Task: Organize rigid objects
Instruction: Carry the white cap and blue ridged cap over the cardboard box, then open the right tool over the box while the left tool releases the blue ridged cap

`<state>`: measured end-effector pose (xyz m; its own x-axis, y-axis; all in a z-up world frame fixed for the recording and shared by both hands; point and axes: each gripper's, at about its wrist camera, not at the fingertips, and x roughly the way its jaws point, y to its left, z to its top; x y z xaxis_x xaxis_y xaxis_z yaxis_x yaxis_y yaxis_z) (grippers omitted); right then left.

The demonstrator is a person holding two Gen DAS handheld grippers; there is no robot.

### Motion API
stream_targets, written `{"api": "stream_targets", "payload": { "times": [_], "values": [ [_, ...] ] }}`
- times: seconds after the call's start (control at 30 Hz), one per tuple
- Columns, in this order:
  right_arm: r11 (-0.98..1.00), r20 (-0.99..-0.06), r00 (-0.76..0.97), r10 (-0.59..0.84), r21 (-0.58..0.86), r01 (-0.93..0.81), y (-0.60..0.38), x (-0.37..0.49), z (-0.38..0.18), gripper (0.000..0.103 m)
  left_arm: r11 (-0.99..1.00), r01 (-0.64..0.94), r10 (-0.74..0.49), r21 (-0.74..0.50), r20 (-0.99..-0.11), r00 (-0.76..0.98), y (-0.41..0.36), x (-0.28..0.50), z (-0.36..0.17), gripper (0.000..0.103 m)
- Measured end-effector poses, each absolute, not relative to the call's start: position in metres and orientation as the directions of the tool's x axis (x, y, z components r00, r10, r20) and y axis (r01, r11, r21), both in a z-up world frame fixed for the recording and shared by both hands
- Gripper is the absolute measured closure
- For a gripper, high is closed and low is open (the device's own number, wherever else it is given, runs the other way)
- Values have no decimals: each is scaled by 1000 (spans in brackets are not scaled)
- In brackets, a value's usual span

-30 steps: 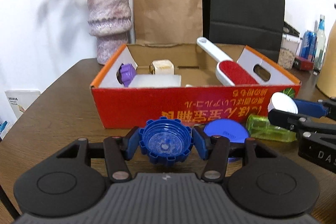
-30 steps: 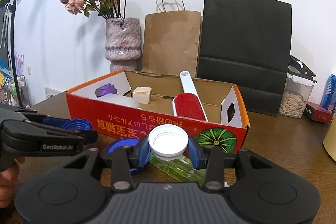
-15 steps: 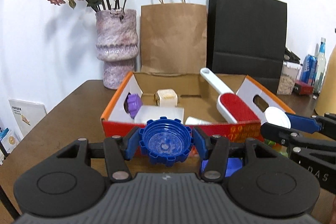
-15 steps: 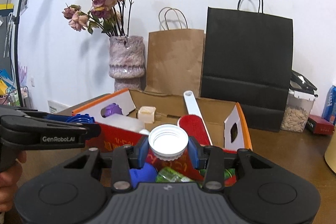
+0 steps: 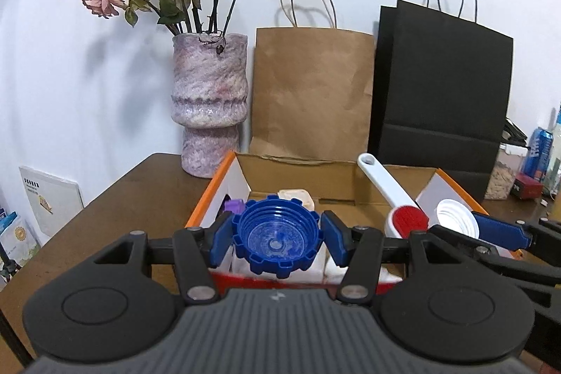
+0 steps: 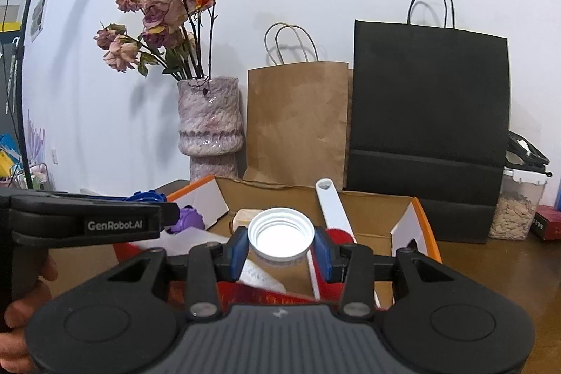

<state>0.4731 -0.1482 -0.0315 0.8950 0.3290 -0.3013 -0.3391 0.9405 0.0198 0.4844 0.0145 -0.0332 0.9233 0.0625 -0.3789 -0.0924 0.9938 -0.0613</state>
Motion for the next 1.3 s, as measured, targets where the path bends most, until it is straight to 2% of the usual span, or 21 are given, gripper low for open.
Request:
{"api": "stream_targets", "payload": {
  "times": [0.63, 1.3],
  "values": [
    [941, -313, 894, 319, -7, -339, -136, 540, -33, 64, 996, -86, 69, -30, -362, 930, 12, 549, -34, 47],
    [939, -373, 877, 303, -41, -342, -130, 561, -41, 64, 994, -106, 95, -5, -391, 916, 15, 572, -44, 47]
  ]
}}
